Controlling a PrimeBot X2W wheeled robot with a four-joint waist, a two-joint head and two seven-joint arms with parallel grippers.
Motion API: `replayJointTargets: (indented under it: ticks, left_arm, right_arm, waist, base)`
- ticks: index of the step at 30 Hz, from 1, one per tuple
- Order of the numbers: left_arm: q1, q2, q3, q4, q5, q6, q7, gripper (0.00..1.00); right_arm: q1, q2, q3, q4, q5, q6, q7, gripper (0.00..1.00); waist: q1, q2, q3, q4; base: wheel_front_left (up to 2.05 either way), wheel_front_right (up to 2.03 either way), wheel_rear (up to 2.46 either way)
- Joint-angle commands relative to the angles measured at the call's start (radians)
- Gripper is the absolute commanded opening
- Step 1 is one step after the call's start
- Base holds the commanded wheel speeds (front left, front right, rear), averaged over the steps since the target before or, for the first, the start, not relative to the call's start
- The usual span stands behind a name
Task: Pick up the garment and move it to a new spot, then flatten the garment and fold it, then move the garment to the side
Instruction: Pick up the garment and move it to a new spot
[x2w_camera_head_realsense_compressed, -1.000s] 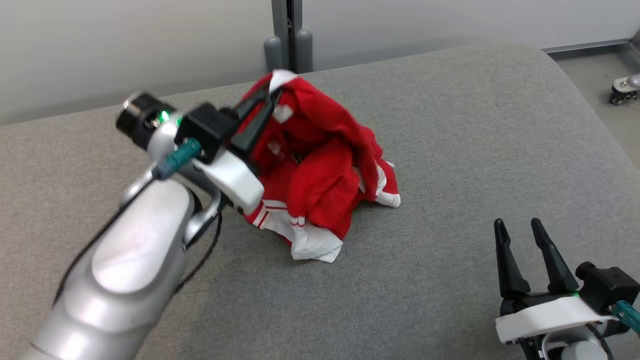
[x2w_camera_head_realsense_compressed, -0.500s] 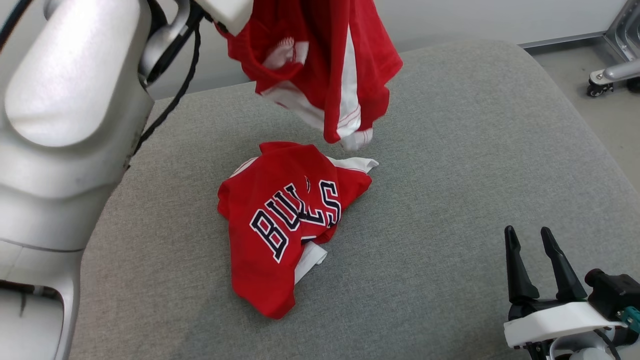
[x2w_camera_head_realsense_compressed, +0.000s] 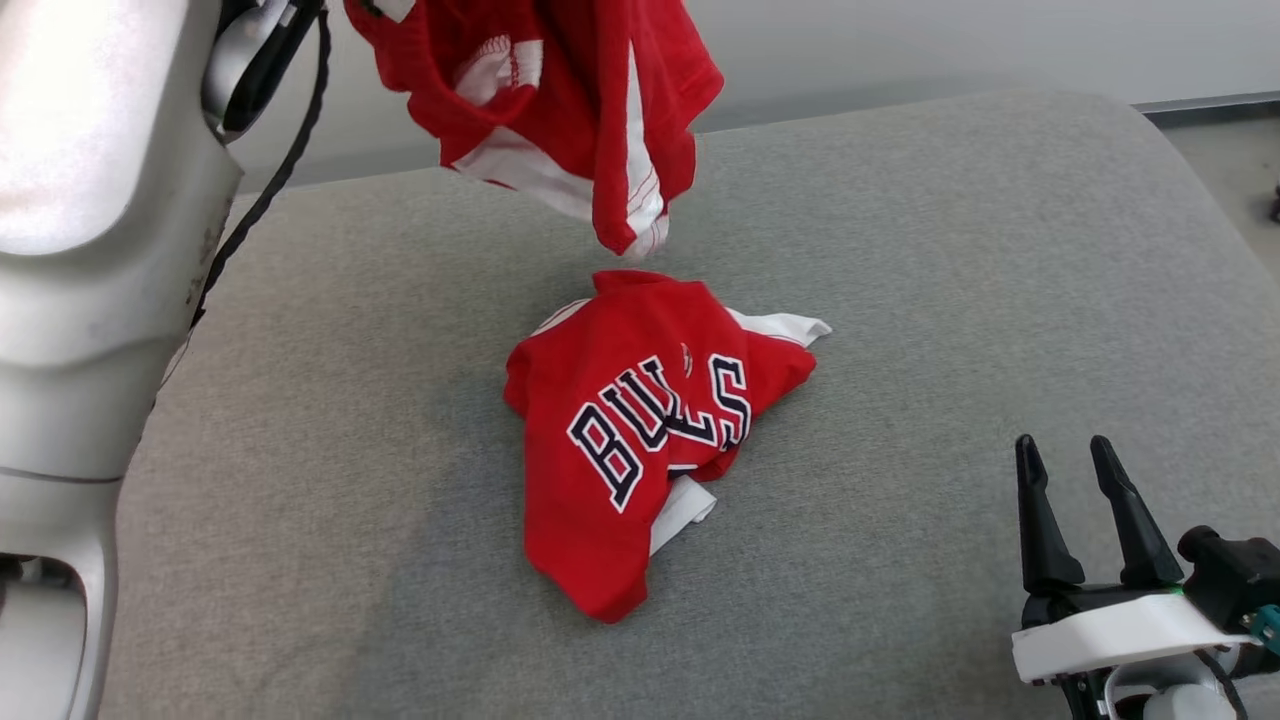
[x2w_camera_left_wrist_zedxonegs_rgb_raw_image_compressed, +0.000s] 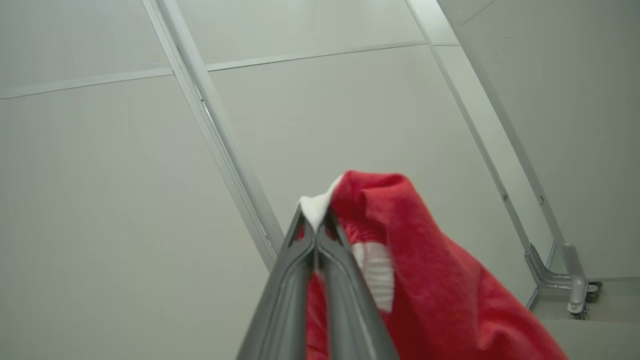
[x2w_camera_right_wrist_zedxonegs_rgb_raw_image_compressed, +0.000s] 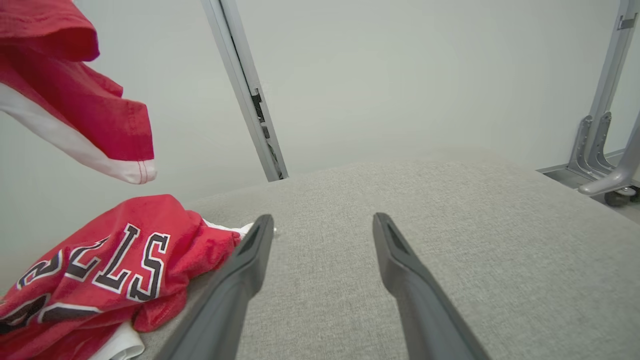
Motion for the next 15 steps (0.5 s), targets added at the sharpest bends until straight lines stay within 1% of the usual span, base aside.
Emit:
replayJointTargets:
  ticks: [1, 6, 8, 9, 10, 15]
  left_arm:
    - [0.016, 0.010, 0.009, 0.004, -0.008, 0.008, -0.007, 0.00]
    - [0.064, 0.048, 0.028, 0.000, -0.018, 0.025, -0.022, 0.00]
    - [0.083, 0.067, 0.039, -0.006, -0.025, 0.035, -0.028, 0.00]
    - [0.108, 0.084, 0.051, -0.012, -0.031, 0.043, -0.034, 0.00]
    - [0.121, 0.089, 0.055, -0.017, -0.036, 0.048, -0.037, 0.00]
    - [0.181, 0.124, 0.082, -0.037, -0.055, 0.071, -0.049, 0.00]
  right_arm:
    - [-0.012, -0.004, -0.004, -0.010, -0.006, 0.002, -0.005, 1.00]
    - [-0.017, -0.006, -0.010, -0.047, -0.041, 0.002, -0.005, 1.00]
    - [-0.019, -0.015, -0.015, -0.060, -0.049, 0.002, -0.005, 1.00]
    - [-0.018, -0.022, -0.013, -0.070, -0.055, 0.002, -0.005, 1.00]
    - [-0.015, -0.028, -0.018, -0.077, -0.058, 0.002, -0.005, 1.00]
    - [-0.007, -0.063, -0.010, -0.101, -0.070, 0.002, -0.005, 1.00]
  waist:
    - [0.0000, 0.0000, 0.011, 0.036]
    - [0.0000, 0.0000, 0.029, 0.132]
    - [0.0000, 0.0000, 0.037, 0.177]
    - [0.0000, 0.0000, 0.045, 0.221]
    - [0.0000, 0.0000, 0.049, 0.246]
    - [0.0000, 0.0000, 0.067, 0.354]
  base:
    - [0.00, 0.00, 0.00]
    - [0.00, 0.00, 0.00]
    - [0.00, 0.00, 0.00]
    - [0.00, 0.00, 0.00]
    - [0.00, 0.00, 0.00]
    - [0.00, 0.00, 0.00]
